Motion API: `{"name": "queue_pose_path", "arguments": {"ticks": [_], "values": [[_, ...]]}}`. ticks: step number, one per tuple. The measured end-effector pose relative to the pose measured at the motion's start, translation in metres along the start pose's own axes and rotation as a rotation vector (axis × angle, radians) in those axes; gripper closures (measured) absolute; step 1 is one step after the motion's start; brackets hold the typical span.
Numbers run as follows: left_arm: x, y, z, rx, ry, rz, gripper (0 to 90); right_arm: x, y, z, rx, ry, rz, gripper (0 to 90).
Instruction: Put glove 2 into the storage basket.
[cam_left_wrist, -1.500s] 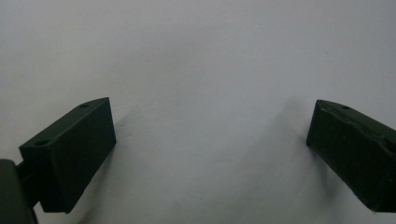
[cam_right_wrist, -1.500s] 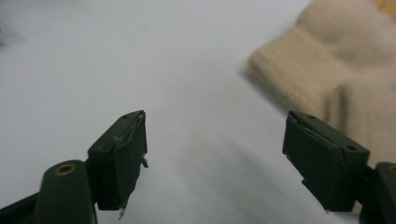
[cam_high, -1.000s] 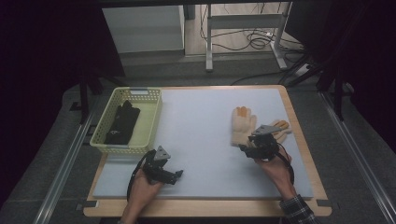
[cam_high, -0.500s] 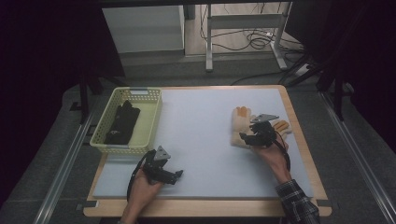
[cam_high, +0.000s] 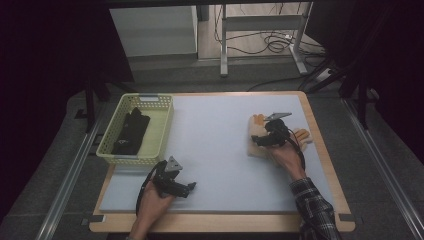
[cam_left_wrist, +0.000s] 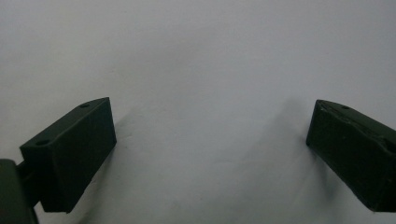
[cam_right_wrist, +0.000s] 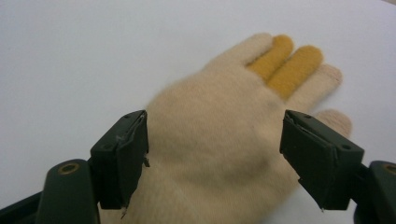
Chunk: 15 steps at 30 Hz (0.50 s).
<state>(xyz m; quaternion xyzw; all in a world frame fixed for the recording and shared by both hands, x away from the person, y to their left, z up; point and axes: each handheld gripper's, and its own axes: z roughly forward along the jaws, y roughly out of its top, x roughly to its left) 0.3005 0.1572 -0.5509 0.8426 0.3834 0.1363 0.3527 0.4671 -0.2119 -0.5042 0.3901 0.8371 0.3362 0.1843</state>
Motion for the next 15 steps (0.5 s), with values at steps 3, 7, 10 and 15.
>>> {"name": "queue_pose_path", "arguments": {"ticks": [3,7,10,15], "values": [[0.0,0.0,0.0,0.001,0.0,0.0,1.7,-0.001,0.003,0.006,0.015,-0.01,0.01,21.7],[0.0,0.0,0.0,0.001,0.0,0.001,1.7,-0.002,0.006,0.022,0.079,-0.008,0.02,25.0],[0.0,0.0,0.0,0.001,0.0,0.001,1.7,0.004,0.006,0.026,0.076,-0.02,0.024,39.6],[0.0,0.0,0.0,0.001,0.0,0.0,1.7,0.011,0.01,0.024,0.1,-0.031,0.034,52.3]]}}
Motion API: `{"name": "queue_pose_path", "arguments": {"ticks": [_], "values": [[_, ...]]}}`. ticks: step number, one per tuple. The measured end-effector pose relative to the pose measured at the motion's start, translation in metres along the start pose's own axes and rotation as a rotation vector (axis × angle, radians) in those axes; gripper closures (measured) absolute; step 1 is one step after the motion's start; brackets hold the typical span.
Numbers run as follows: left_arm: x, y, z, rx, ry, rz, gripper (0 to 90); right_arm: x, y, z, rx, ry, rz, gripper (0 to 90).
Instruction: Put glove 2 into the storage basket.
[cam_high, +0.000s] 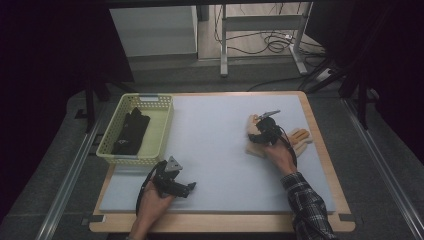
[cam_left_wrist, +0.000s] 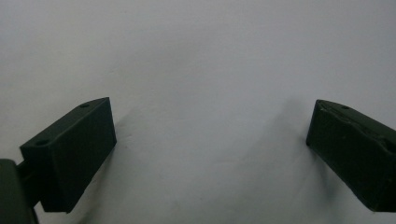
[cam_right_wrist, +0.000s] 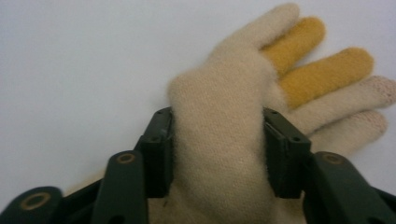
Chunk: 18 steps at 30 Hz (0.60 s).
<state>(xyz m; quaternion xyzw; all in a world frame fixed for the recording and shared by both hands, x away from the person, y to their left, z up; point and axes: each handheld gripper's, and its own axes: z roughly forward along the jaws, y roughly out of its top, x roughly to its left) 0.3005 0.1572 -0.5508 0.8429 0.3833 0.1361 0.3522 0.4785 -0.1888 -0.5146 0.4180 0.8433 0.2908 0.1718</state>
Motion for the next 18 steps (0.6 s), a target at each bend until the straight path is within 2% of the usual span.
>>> {"name": "queue_pose_path", "arguments": {"ticks": [5,8,12,18], "values": [[0.0,0.0,0.0,-0.001,0.0,0.0,1.7,-0.002,-0.003,-0.004,-0.027,0.025,0.039,53.8],[0.0,0.0,0.0,0.0,0.0,0.0,1.7,0.003,-0.002,-0.012,-0.064,0.044,0.048,53.8],[0.0,0.0,0.0,0.0,0.0,0.0,1.7,0.02,0.002,-0.03,-0.097,0.073,0.001,53.5],[0.0,0.0,0.0,0.0,0.0,0.001,1.7,0.053,0.004,-0.058,-0.139,0.142,-0.053,52.5]]}}
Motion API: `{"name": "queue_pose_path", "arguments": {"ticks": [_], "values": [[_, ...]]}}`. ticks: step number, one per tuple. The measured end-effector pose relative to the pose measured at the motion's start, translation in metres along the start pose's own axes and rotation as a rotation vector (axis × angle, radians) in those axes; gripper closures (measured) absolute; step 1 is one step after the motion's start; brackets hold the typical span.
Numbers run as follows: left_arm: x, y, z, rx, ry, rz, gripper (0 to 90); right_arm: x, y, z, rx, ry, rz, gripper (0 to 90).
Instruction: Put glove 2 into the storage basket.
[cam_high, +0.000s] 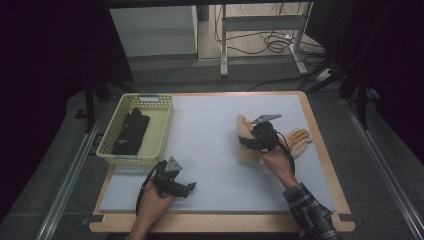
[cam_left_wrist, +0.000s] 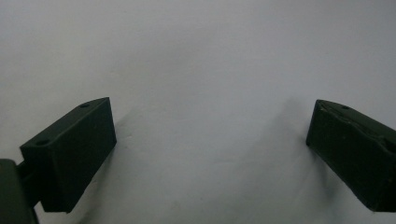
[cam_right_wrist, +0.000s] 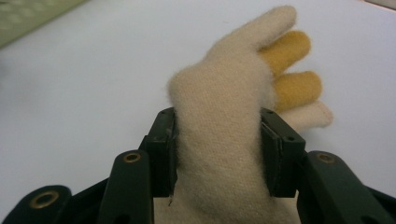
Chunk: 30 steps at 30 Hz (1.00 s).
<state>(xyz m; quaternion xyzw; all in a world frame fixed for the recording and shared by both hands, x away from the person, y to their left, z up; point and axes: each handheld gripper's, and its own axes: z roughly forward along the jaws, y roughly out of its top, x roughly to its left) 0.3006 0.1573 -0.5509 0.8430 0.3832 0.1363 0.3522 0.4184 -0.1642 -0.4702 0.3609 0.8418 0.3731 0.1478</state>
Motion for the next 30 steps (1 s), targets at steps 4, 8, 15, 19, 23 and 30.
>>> {"name": "queue_pose_path", "arguments": {"ticks": [4,8,15,19,23,30], "values": [[0.0,0.0,0.0,-0.001,0.001,0.001,1.7,0.026,-0.002,-0.01,-0.021,0.068,-0.03,51.6],[0.0,0.0,0.0,-0.002,0.0,-0.002,1.7,0.05,-0.014,-0.003,-0.007,0.117,-0.056,50.7],[0.0,0.0,0.0,-0.002,0.001,-0.002,1.7,0.069,-0.042,0.03,0.047,0.162,-0.051,35.0],[0.0,0.0,0.0,-0.001,0.001,-0.002,1.7,0.069,-0.04,0.024,0.025,0.188,-0.047,30.2],[0.0,0.0,0.0,-0.001,0.001,0.0,1.7,0.06,-0.037,0.003,-0.004,0.166,-0.054,33.8],[0.0,0.0,0.0,-0.001,0.0,-0.001,1.7,0.038,-0.062,-0.019,0.018,0.126,-0.032,68.4]]}}
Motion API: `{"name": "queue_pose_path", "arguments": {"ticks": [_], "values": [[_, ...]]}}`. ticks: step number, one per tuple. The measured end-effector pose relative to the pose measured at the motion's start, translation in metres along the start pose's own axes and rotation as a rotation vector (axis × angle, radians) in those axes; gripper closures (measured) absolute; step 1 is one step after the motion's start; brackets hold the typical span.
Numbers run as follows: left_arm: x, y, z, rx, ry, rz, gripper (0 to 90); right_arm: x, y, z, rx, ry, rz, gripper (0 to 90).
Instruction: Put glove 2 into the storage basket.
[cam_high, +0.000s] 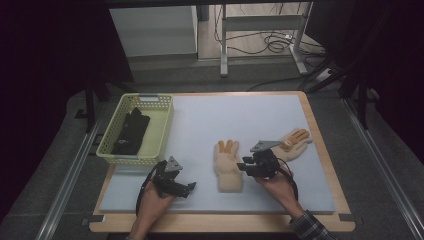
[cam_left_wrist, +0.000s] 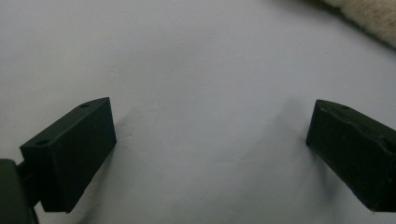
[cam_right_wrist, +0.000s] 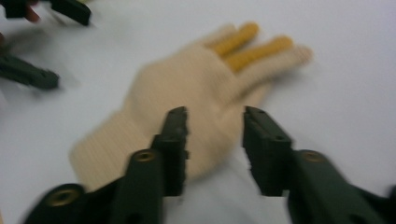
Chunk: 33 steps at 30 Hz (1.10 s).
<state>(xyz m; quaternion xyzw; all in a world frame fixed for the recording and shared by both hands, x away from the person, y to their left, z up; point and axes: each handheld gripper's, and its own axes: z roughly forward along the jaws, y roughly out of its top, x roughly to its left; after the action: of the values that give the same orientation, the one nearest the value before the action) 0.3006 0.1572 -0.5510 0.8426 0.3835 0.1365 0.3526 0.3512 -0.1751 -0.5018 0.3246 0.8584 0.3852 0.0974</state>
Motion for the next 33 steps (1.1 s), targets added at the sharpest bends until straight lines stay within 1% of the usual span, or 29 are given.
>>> {"name": "queue_pose_path", "arguments": {"ticks": [3,5,11,15,17,18,19,25,29,33], "values": [[0.0,0.0,0.0,0.0,0.0,0.0,1.7,-0.002,-0.011,-0.002,0.015,-0.002,-0.003,75.6],[0.0,0.0,0.0,0.0,0.0,0.0,1.7,0.0,-0.017,-0.001,0.024,0.004,-0.01,77.7],[0.0,0.0,0.0,-0.001,0.0,0.0,1.7,0.012,-0.025,0.006,0.05,0.025,-0.041,78.1],[0.0,0.0,0.0,-0.001,0.0,0.0,1.7,0.021,-0.026,0.011,0.051,0.047,-0.057,78.0],[0.0,0.0,0.0,-0.001,0.0,0.0,1.7,0.023,-0.024,0.011,0.051,0.026,-0.08,76.0],[0.0,0.0,0.0,-0.001,0.0,0.0,1.7,0.022,-0.023,0.01,0.049,0.017,-0.082,74.8],[0.0,0.0,0.0,-0.001,0.0,0.0,1.8,0.02,-0.022,0.009,0.044,0.012,-0.083,73.8],[0.0,0.0,0.0,0.0,0.0,0.0,1.8,0.003,-0.021,0.001,0.019,-0.01,-0.023,68.8],[0.0,0.0,0.0,-0.001,0.0,0.0,1.8,-0.009,-0.021,-0.006,0.01,-0.039,0.003,66.1],[0.0,0.0,0.0,0.0,0.0,0.0,1.8,-0.022,-0.019,-0.015,0.0,-0.079,0.02,63.7]]}}
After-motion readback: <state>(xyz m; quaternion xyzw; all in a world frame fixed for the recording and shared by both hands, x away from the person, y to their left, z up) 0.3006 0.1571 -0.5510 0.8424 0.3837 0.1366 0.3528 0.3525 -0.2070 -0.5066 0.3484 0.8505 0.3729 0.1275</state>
